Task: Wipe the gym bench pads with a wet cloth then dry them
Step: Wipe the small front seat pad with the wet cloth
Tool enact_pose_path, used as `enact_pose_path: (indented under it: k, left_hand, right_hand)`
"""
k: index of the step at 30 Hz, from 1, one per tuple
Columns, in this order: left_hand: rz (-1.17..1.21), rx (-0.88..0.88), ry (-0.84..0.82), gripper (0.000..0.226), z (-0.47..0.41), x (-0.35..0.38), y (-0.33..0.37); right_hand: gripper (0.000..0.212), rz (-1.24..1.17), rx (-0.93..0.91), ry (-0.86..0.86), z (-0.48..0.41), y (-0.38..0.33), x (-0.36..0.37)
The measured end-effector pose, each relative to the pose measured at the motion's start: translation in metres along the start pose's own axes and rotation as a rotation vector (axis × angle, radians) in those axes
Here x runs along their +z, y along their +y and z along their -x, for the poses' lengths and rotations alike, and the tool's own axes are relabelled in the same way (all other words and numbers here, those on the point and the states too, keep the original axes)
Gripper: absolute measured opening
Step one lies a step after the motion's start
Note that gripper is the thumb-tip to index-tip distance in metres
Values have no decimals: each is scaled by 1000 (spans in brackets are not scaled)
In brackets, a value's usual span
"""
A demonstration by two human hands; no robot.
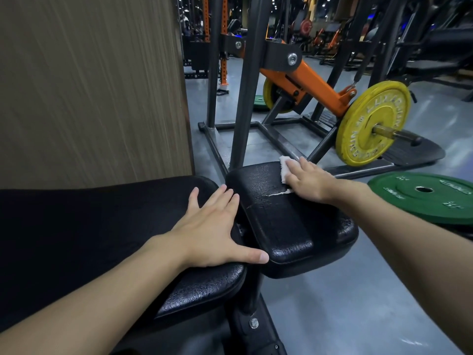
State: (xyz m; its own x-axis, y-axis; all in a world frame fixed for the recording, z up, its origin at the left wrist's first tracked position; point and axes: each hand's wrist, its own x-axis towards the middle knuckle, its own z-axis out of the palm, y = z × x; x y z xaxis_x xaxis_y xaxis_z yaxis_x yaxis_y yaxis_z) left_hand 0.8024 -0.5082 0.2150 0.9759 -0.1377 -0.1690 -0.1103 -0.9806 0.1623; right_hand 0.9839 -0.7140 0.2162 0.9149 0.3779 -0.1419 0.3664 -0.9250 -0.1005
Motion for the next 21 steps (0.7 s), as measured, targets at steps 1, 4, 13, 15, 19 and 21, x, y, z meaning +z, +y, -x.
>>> enact_pose_path:
  k: [1, 4, 13, 15, 19, 21]
  left_hand:
    - [-1, 0, 2, 141, 0, 0, 0]
    - [10, 6, 15, 143, 1, 1, 0]
    - [58, 13, 14, 142, 2, 1, 0]
    - [57, 21, 18, 141, 3, 0, 0]
    - [49, 25, 26, 139, 3, 0, 1]
    - [43, 25, 25, 138, 3, 0, 1]
  right_hand:
    - [60, 23, -10, 10, 5, -9, 0]
    - [57, 109, -159, 47, 35, -47, 4]
    - [54, 109, -242, 50, 78, -40, 10]
    - [55, 71, -98, 47, 70, -2, 8]
    - [57, -133, 102, -13, 74, 21, 2]
    - [58, -42, 81, 40, 80, 5, 4]
